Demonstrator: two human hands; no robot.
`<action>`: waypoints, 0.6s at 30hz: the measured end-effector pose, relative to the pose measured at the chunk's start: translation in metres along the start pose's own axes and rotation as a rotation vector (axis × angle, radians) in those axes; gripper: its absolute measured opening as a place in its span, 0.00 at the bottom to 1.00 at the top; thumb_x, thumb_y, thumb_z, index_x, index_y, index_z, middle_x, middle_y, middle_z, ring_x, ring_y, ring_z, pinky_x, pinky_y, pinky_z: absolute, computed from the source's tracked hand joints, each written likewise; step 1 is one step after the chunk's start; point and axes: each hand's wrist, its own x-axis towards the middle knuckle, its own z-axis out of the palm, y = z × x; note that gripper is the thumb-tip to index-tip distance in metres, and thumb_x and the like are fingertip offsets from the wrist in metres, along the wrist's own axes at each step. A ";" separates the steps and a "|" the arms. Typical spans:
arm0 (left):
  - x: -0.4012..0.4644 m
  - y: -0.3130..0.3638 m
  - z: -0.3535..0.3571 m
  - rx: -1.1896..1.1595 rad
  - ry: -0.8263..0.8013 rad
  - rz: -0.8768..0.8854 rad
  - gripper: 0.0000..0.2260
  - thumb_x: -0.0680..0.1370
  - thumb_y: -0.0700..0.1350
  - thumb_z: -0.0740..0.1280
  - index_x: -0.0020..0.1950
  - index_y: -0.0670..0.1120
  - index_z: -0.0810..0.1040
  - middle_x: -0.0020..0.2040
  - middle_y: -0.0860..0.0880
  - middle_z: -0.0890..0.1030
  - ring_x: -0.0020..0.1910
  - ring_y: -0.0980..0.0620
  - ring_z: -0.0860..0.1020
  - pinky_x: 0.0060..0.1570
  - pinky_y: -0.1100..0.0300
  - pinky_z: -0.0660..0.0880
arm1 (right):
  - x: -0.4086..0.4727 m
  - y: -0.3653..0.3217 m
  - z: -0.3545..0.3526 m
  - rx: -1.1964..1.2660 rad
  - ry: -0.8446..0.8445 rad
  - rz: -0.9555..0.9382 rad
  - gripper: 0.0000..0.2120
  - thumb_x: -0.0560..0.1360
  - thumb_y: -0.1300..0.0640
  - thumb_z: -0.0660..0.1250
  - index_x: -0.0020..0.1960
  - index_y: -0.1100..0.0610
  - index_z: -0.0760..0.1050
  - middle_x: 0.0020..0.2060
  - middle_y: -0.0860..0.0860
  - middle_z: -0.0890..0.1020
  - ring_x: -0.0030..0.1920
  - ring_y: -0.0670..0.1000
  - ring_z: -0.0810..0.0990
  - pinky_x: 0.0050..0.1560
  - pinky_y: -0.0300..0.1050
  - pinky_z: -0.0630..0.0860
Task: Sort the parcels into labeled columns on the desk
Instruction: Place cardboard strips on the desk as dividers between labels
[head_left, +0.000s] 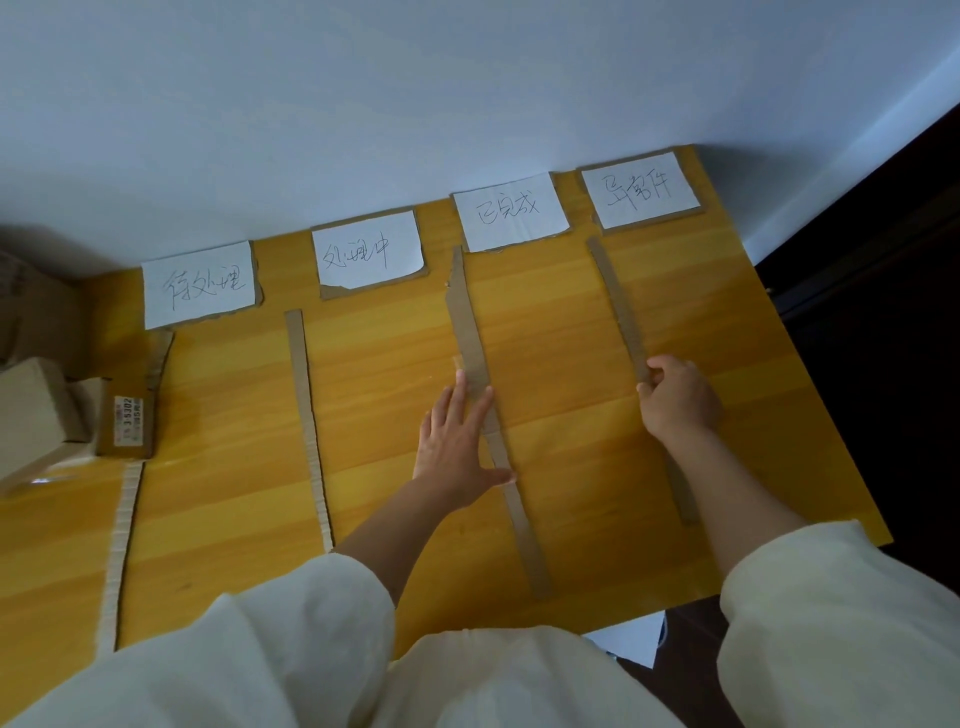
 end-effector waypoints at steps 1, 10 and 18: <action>-0.002 -0.001 -0.001 -0.010 0.003 -0.008 0.50 0.68 0.63 0.72 0.79 0.56 0.44 0.78 0.49 0.33 0.78 0.45 0.40 0.75 0.45 0.51 | 0.000 -0.001 0.000 -0.003 -0.001 0.002 0.17 0.80 0.55 0.65 0.69 0.53 0.72 0.63 0.55 0.75 0.60 0.61 0.76 0.55 0.54 0.75; -0.035 -0.019 -0.029 -0.286 0.124 -0.098 0.27 0.77 0.56 0.67 0.74 0.54 0.64 0.73 0.52 0.68 0.74 0.50 0.62 0.71 0.51 0.62 | -0.037 -0.041 -0.015 0.074 0.112 -0.154 0.17 0.80 0.49 0.64 0.67 0.52 0.73 0.63 0.54 0.75 0.61 0.59 0.75 0.53 0.52 0.74; -0.095 -0.073 -0.054 -0.628 0.230 -0.191 0.13 0.77 0.54 0.68 0.61 0.54 0.78 0.58 0.57 0.80 0.60 0.58 0.76 0.53 0.61 0.73 | -0.143 -0.138 0.005 0.253 0.155 -0.548 0.09 0.79 0.52 0.65 0.54 0.53 0.81 0.48 0.50 0.82 0.45 0.51 0.80 0.38 0.41 0.70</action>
